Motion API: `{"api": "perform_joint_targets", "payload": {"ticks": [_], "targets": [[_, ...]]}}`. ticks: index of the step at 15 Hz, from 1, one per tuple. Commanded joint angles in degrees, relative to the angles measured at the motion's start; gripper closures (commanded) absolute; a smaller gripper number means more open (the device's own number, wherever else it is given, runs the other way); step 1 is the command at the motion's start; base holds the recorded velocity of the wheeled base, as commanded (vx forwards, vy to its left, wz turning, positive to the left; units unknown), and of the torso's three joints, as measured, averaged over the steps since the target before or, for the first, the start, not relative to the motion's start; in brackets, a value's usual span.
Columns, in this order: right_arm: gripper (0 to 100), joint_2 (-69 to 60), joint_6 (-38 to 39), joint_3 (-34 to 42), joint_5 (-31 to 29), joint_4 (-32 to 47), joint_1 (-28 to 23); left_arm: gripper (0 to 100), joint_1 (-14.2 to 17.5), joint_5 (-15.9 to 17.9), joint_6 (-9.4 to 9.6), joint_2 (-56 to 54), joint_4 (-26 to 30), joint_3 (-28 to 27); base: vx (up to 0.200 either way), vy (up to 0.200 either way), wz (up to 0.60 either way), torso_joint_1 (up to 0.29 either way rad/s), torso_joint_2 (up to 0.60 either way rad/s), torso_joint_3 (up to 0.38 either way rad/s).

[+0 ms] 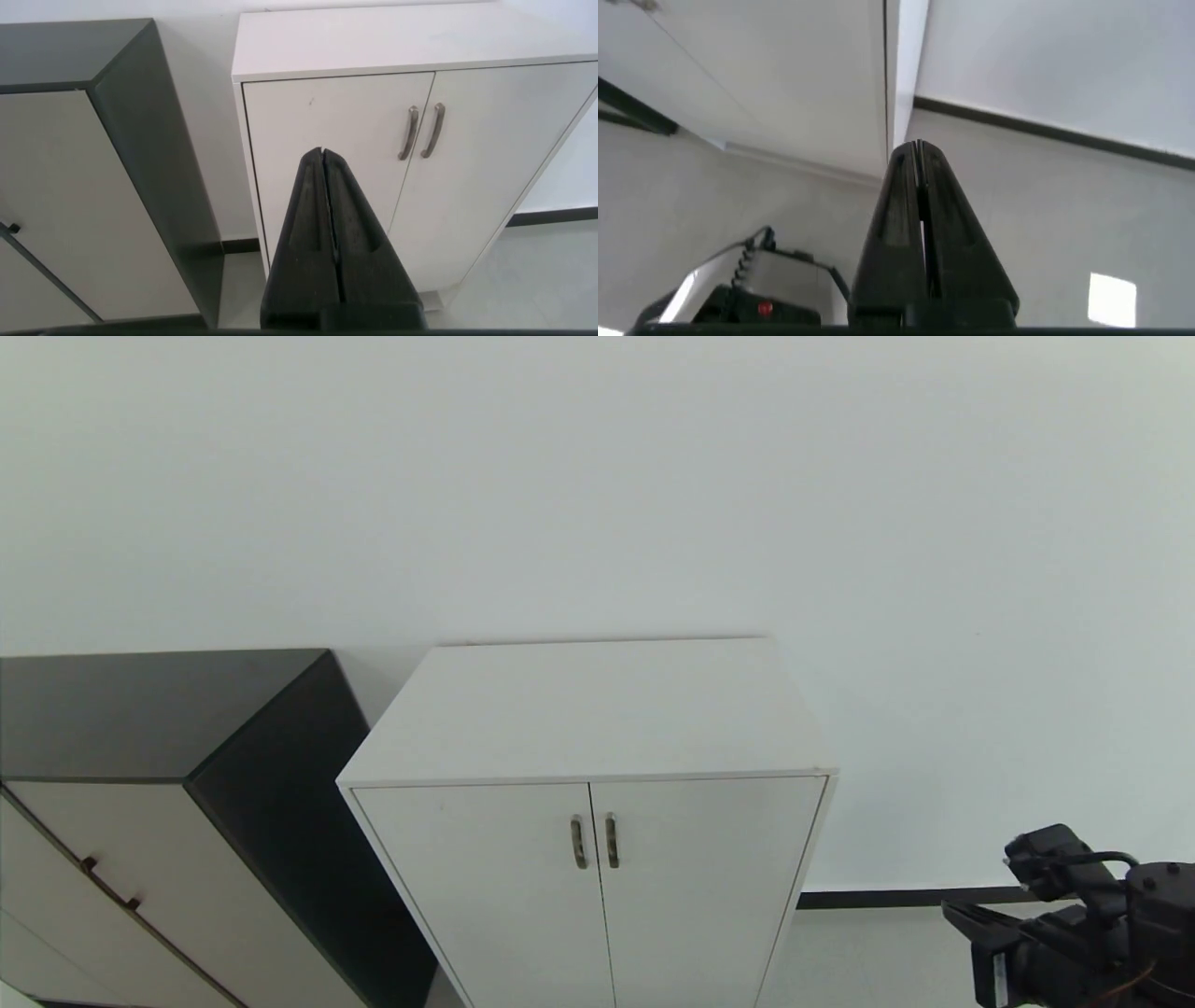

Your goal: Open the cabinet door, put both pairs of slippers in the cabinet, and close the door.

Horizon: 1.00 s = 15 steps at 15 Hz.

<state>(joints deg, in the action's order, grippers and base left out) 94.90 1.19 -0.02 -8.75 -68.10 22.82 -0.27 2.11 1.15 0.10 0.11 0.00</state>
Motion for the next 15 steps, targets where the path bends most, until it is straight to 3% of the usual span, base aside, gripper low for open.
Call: {"api": "perform_joint_targets", "payload": {"ticks": [1,4,8,9,15], "targets": [[100,-21.3,0.4,0.0,-1.2,19.5,-1.5,100,0.0,0.0,0.00,0.0,0.0,0.0,0.000,0.000,0.00,0.000,0.00,0.000],[100,-41.2,1.1,0.0,-0.9,42.6,-5.8,100,0.0,0.0,0.00,0.0,0.0,0.0,0.000,0.000,0.00,0.000,0.00,0.000],[100,-75.7,2.0,-0.5,3.7,67.4,-5.8,100,0.0,0.0,0.00,0.0,0.0,0.0,0.000,0.000,0.00,0.000,0.00,0.000],[100,-79.5,2.0,-2.2,3.8,70.5,-6.0,100,0.0,0.0,0.00,0.0,0.0,0.0,0.000,0.000,0.00,0.000,0.00,0.000],[100,-85.4,-2.4,-0.2,5.5,69.0,-2.6,100,0.0,0.0,0.00,0.0,0.1,0.0,0.000,0.000,0.00,0.000,0.00,0.000]]}}
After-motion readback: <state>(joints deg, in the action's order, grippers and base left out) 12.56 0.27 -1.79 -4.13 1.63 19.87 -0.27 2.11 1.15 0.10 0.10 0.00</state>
